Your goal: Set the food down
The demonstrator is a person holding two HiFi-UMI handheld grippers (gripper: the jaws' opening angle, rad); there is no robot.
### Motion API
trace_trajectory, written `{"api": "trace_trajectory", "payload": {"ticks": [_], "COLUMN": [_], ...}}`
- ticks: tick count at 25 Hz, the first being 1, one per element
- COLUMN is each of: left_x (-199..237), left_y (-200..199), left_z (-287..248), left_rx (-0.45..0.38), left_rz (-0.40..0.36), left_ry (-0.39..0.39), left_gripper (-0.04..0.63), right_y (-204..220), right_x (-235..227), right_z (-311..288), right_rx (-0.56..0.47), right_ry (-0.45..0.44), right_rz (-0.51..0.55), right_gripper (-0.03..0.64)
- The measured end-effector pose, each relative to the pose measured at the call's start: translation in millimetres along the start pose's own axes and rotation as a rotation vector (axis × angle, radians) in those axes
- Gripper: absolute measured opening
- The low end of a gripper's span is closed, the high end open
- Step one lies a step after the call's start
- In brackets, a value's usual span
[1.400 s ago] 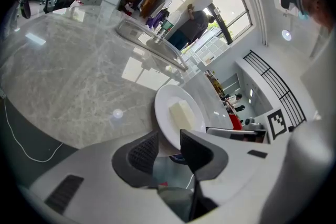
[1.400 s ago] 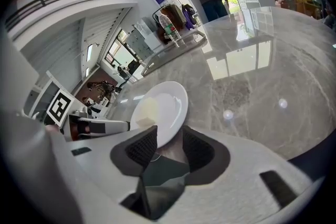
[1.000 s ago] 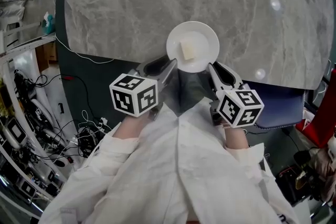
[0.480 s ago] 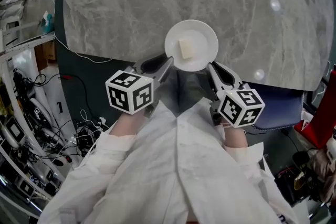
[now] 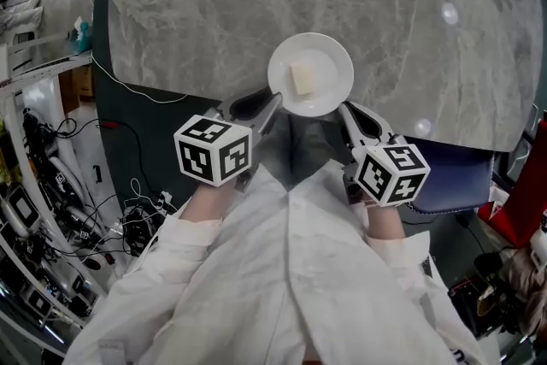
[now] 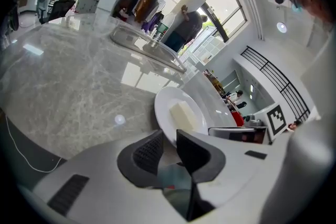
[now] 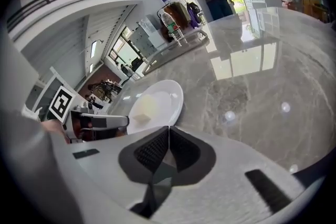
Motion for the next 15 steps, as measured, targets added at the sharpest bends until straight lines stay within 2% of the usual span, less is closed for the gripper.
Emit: {"api": "trace_trajectory", "payload": {"ticks": [3, 9, 12, 15], "left_x": [0.7, -0.3, -0.7, -3.3], "left_y": [1.7, 4.8, 2.9, 0.7], "left_z": [-0.3, 0.3, 0.5, 2.1], "left_rx": [0.006, 0.012, 0.013, 0.008], "left_rz": [0.001, -0.004, -0.020, -0.043], "left_ry": [0.001, 0.002, -0.010, -0.013], "left_gripper": [0.081, 0.081, 0.081, 0.081], "right_y": [1.0, 2.3, 2.3, 2.7], "right_x": [-0.3, 0.3, 0.4, 0.5], "right_z": [-2.0, -3.6, -5.2, -4.2], "right_rx": [-0.013, -0.024, -0.028, -0.026], "right_ry": [-0.037, -0.049, -0.062, -0.040], "right_rz": [-0.071, -0.160, -0.194, -0.181], "right_gripper": [0.005, 0.006, 0.006, 0.006]}}
Point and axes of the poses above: the fingertips, and each gripper's own axes: z backward along the fingers, x to its left, y out of its underside, the point moved 10 cm from there along z, backward along the fingers, and after that the axes turned 3 degrees about y, right-handed, at the moved point
